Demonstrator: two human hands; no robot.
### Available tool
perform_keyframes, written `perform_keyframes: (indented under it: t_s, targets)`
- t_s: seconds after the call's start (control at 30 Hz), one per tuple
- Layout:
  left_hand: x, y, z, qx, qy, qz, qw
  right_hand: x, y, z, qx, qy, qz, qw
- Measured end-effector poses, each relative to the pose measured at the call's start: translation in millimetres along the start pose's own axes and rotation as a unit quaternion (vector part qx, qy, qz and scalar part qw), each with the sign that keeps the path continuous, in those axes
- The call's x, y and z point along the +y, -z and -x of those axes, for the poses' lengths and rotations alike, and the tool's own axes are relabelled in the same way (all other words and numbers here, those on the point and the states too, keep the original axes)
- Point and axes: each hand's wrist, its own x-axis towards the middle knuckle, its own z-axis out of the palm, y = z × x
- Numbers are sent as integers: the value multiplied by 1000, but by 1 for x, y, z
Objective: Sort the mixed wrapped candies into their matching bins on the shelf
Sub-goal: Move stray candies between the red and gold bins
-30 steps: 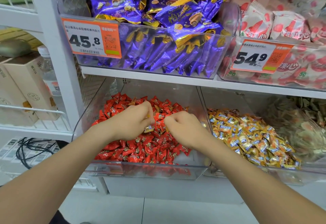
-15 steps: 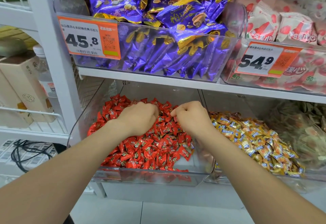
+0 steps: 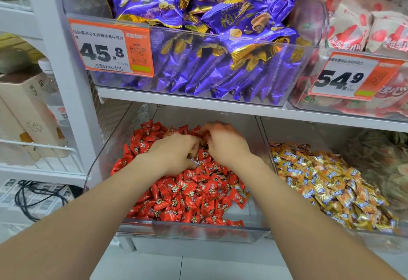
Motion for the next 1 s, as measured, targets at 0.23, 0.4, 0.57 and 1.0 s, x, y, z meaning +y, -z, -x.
perform_keyframes:
  t_s: [0.23, 0.4, 0.57, 1.0]
  targets:
    - [-15, 13, 5, 72, 37, 56, 995, 3, -4, -10, -119, 13, 21, 993]
    - [-19, 20, 6, 107, 72, 94, 987, 9, -5, -15, -181, 17, 6, 983]
    - [-8, 17, 3, 115, 74, 49, 989, 6, -5, -14, -209, -2, -60, 976]
    - [-8, 12, -2, 18, 76, -73, 994, -4, -9, -8, -170, -68, -148, 972]
